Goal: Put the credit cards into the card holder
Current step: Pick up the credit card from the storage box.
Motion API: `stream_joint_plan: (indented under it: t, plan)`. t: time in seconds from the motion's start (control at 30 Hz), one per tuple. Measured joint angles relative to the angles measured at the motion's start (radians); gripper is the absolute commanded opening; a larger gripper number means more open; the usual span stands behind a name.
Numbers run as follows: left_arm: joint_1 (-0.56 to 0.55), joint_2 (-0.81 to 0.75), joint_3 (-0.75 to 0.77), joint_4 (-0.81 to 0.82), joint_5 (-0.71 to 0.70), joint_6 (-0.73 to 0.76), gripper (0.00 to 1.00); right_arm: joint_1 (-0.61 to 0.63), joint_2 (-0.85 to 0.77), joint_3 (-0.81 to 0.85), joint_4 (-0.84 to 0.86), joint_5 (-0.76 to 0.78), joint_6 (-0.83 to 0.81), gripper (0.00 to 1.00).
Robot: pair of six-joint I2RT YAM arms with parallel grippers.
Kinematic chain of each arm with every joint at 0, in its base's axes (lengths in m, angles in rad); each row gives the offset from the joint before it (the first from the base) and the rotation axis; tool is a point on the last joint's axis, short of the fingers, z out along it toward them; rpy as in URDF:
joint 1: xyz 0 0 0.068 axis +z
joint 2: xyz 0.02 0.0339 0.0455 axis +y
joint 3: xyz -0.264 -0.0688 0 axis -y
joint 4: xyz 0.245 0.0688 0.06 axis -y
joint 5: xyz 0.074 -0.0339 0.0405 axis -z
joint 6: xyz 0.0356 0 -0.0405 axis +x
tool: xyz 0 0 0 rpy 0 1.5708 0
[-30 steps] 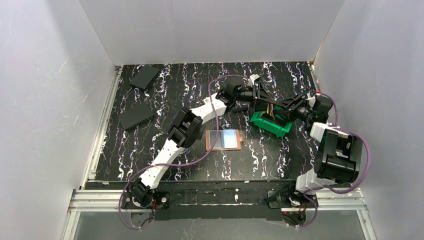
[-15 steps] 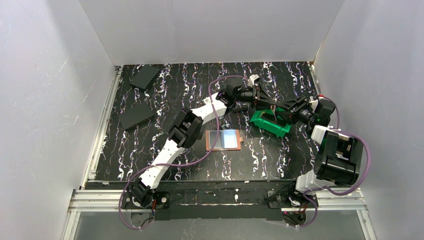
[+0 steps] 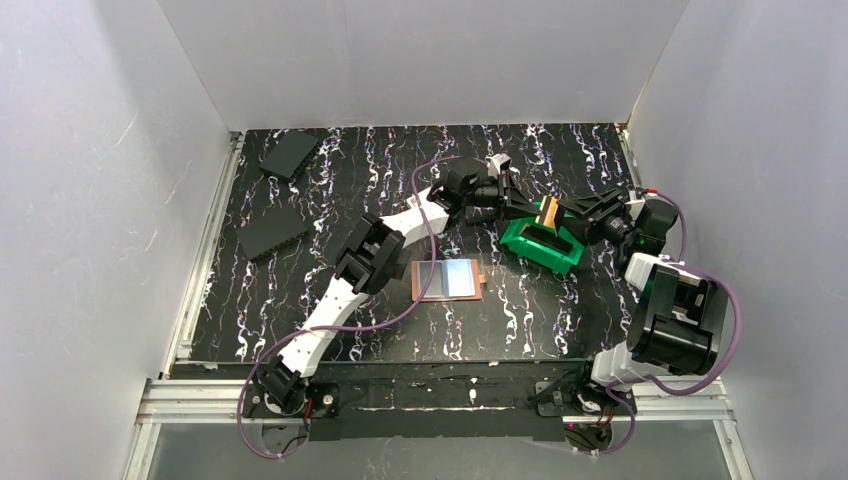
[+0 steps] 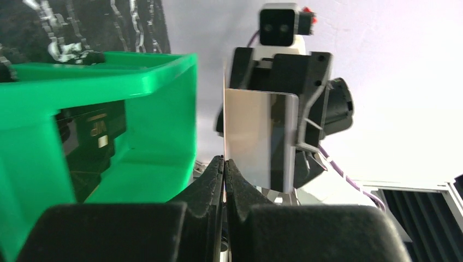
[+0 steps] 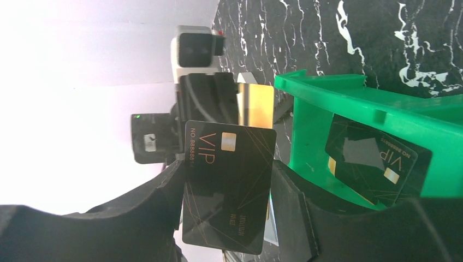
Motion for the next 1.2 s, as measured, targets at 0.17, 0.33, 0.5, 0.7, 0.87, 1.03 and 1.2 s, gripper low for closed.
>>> stream_joint_plan:
  t: [0.17, 0.33, 0.5, 0.7, 0.87, 1.03, 1.2]
  plan:
    - [-0.002, 0.000, -0.053, -0.037, -0.005, 0.034, 0.00, 0.003, -0.015, -0.001, -0.011, -0.016, -0.015, 0.01]
    - [-0.005, -0.008, -0.083, -0.100, -0.012, 0.106, 0.00, 0.006, -0.035, 0.036, -0.210, 0.002, -0.147, 0.01]
    - [0.011, -0.033, -0.121, -0.149, -0.037, 0.142, 0.00, 0.011, -0.060, 0.157, -0.463, 0.041, -0.355, 0.01]
    - [0.028, -0.057, -0.121, -0.158, -0.043, 0.132, 0.00, 0.011, -0.057, 0.178, -0.587, 0.079, -0.435, 0.01]
    - [0.034, -0.109, -0.121, -0.153, -0.046, 0.121, 0.00, 0.020, -0.025, 0.246, -0.738, 0.153, -0.524, 0.36]
    - [0.042, -0.143, -0.159, -0.154, -0.046, 0.122, 0.00, 0.025, -0.025, 0.267, -0.808, 0.192, -0.556, 0.67]
    - [0.047, -0.150, -0.169, -0.154, -0.046, 0.122, 0.00, 0.031, -0.024, 0.269, -0.816, 0.190, -0.557, 0.81]
